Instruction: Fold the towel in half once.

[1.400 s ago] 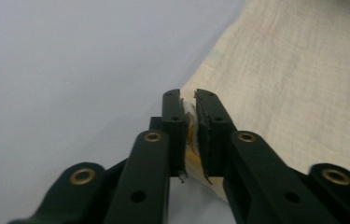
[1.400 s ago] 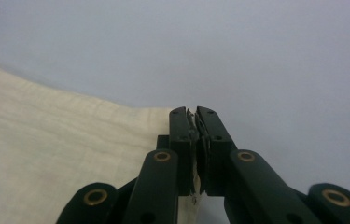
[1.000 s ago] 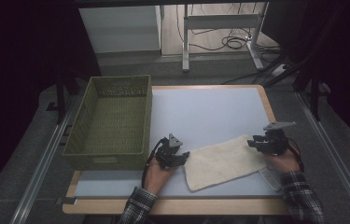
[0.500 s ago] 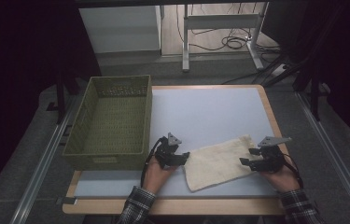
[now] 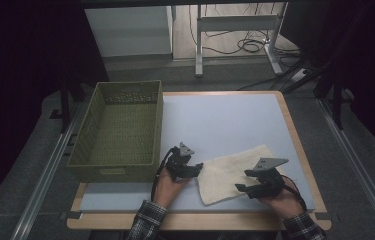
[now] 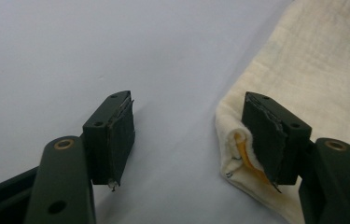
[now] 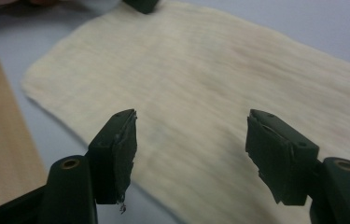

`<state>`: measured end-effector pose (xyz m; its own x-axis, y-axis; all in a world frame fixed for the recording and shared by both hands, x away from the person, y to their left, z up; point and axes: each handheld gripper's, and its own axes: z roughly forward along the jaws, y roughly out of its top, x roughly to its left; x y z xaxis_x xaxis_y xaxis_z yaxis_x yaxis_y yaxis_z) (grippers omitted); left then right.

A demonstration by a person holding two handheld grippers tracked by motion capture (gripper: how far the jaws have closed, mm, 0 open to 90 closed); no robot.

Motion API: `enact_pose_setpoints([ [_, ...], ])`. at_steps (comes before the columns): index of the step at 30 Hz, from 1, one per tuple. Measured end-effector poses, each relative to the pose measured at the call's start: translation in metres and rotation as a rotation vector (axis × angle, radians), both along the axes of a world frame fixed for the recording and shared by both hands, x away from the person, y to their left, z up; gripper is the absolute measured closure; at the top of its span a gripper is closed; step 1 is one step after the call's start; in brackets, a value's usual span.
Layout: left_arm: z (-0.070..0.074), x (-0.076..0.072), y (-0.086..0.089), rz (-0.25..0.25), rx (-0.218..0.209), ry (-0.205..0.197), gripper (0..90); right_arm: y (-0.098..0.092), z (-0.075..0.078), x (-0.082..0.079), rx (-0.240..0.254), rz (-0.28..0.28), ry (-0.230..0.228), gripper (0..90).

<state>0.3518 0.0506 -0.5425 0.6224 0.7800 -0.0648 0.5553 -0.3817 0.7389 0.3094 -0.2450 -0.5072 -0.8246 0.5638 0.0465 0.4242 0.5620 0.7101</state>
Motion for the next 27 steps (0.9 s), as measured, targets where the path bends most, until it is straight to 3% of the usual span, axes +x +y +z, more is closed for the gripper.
enact_pose_setpoints([
  [10, 0.000, 0.000, 0.000, -0.001, -0.003, 0.004, 35.1, 0.057, -0.003, -0.022, -0.005, 0.169, 0.044, 45.4],
  [19, 0.000, 0.000, 0.000, 0.002, -0.005, 0.003, 35.4, 0.096, -0.010, -0.033, -0.020, 0.253, 0.078, 53.1],
  [23, 0.000, 0.000, 0.001, 0.012, -0.005, 0.000, 35.6, 0.107, -0.016, -0.034, -0.056, 0.254, 0.050, 53.3],
  [24, 0.000, 0.000, 0.001, 0.015, -0.007, -0.002, 35.8, 0.108, -0.016, -0.034, -0.059, 0.251, 0.045, 56.1],
  [27, 0.000, 0.000, 0.001, 0.019, -0.006, -0.003, 38.0, 0.109, -0.016, -0.038, -0.120, 0.248, -0.028, 67.1],
])
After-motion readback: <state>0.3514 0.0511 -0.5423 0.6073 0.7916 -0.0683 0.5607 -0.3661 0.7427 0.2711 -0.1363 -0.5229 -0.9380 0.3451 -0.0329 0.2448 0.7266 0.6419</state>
